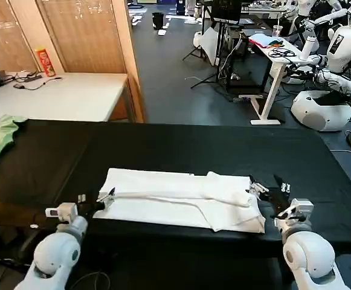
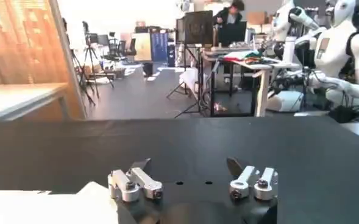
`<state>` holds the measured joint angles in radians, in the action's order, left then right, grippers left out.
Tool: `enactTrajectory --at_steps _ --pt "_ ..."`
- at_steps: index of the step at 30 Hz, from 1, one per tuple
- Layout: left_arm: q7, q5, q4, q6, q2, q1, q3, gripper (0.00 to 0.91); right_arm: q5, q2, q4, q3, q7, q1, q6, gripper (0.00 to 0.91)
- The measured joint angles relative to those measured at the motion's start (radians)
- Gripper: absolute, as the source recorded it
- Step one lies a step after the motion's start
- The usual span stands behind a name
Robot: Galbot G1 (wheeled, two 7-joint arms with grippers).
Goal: Fold and organize the clothes.
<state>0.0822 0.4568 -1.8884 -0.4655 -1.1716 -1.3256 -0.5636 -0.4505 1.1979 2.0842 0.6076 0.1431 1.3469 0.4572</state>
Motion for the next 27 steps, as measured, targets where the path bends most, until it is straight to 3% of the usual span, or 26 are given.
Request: enactTrajectory --at_steps 6,9,12,16,17,22,24,25,27 --pt "0.0 0.002 0.021 0.003 -0.02 -0.005 -0.002 0.839 0.004 0.0 0.0 -0.002 -0.001 0.002 -0.002 0.878" --pt "-0.001 -0.011 0.023 0.004 -0.025 -0.006 -0.002 0.692 0.008 0.002 0.0 -0.003 -0.002 0.0 -0.003 0.878" --pt "0.0 -0.02 0.027 -0.002 -0.026 -0.004 -0.001 0.38 0.021 0.005 -0.001 -0.005 -0.004 -0.002 -0.008 0.878" --pt "-0.001 -0.045 0.027 -0.005 -0.027 -0.005 0.001 0.293 0.041 0.009 -0.006 -0.007 -0.013 0.003 -0.022 0.878" --pt "-0.002 -0.052 0.026 -0.005 -0.028 -0.007 0.001 0.205 0.044 0.01 -0.007 -0.007 -0.015 0.005 -0.023 0.878" --pt "-0.014 -0.103 0.022 0.004 -0.029 -0.012 0.004 0.176 0.052 0.013 -0.009 -0.008 -0.021 0.005 -0.027 0.878" --pt "-0.016 -0.109 0.021 0.003 -0.029 -0.011 0.004 0.088 0.053 0.015 -0.009 -0.008 -0.021 0.003 -0.027 0.878" --pt "-0.018 -0.111 0.021 0.002 -0.027 -0.009 0.004 0.0 0.052 0.015 -0.009 -0.008 -0.021 0.003 -0.027 0.878" --pt "-0.031 -0.112 0.025 -0.002 -0.02 -0.002 0.001 0.0 0.052 0.016 -0.006 -0.008 -0.021 0.003 -0.027 0.878"
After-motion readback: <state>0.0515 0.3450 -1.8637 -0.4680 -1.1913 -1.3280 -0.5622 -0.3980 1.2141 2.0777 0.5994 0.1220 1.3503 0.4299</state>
